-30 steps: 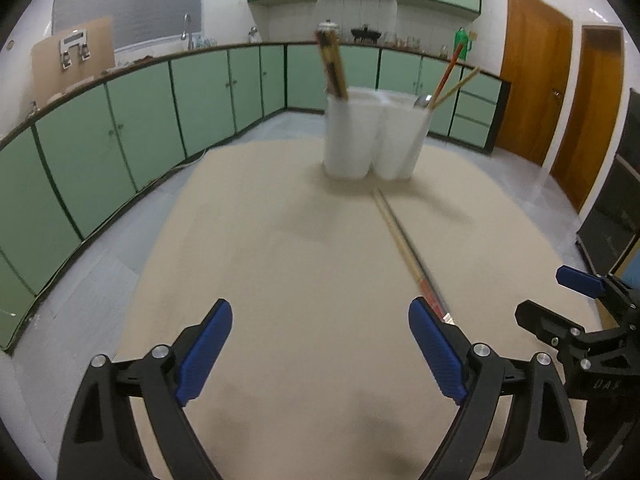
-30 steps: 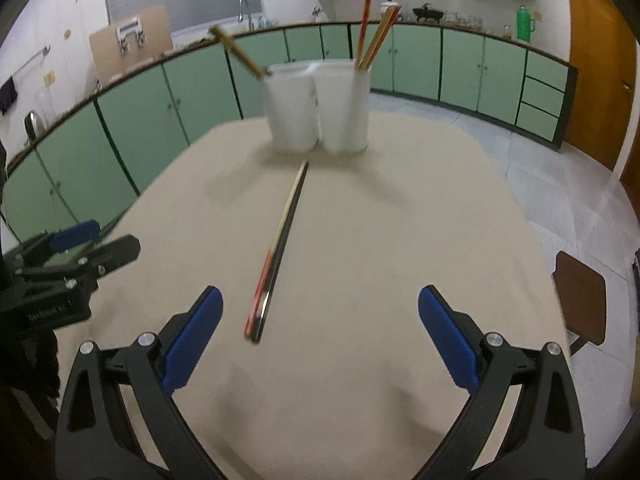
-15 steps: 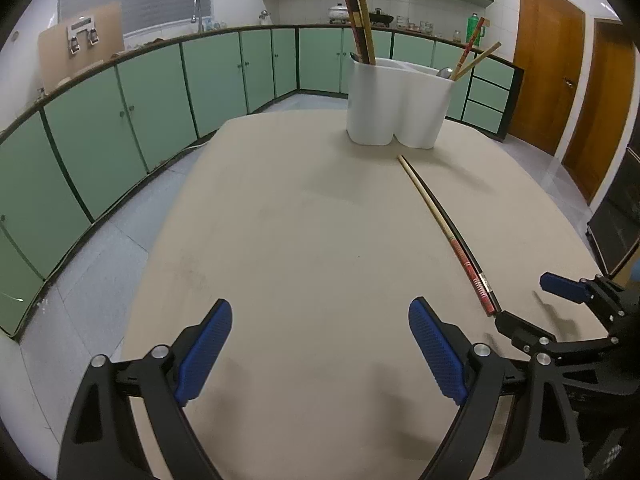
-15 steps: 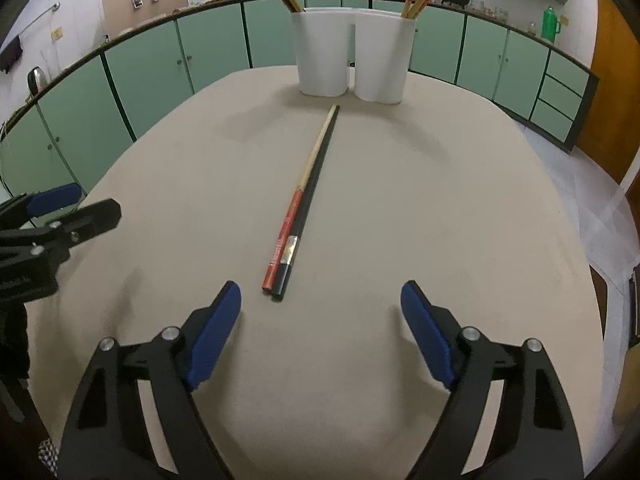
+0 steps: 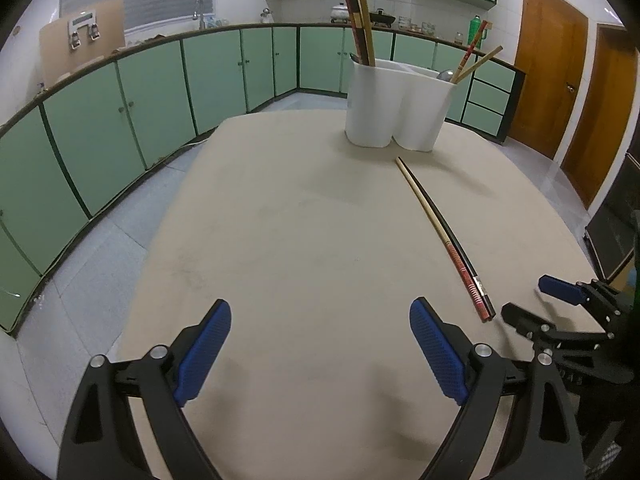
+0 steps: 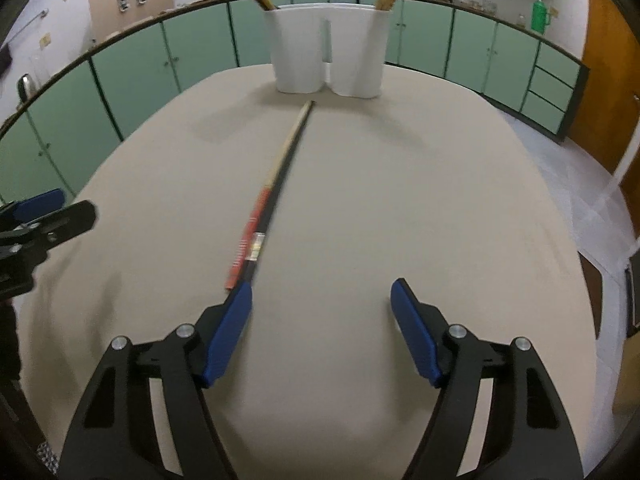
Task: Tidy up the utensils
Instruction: 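Move both open tools back to the last two chopsticks, then grasp the black chopstick with the right tool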
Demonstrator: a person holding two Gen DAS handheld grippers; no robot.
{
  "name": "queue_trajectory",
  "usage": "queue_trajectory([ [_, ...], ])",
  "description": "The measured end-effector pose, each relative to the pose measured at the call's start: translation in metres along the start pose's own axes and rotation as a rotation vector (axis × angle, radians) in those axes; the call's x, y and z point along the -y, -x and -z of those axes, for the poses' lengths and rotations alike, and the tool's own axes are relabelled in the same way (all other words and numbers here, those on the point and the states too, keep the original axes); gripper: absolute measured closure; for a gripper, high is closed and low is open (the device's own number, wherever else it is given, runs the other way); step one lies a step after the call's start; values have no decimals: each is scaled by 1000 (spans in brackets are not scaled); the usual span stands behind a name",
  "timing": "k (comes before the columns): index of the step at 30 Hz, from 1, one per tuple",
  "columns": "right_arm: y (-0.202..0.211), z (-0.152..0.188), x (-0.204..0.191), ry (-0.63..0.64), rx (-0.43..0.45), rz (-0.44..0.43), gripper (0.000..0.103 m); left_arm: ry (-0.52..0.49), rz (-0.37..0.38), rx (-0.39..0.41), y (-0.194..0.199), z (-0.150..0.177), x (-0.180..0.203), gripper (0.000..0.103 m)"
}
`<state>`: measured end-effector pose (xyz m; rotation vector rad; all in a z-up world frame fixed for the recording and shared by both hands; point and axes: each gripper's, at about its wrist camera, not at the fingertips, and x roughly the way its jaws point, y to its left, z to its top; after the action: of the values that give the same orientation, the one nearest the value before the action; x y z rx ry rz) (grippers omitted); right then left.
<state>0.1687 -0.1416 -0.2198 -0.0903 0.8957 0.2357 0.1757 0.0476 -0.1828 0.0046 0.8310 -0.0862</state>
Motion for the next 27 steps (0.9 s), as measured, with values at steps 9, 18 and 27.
queue_trajectory([
  [9, -8, -2, -1, 3, -13, 44, 35, -1, -8, -5, -2, 1, -2, 13],
  [18, -5, 0, 12, -65, -10, -34, 47, 2, -5, -10, -4, 1, 1, 13],
  [27, -5, 1, -5, -7, 8, -49, 93, 6, -4, -16, -5, 2, 5, 13],
])
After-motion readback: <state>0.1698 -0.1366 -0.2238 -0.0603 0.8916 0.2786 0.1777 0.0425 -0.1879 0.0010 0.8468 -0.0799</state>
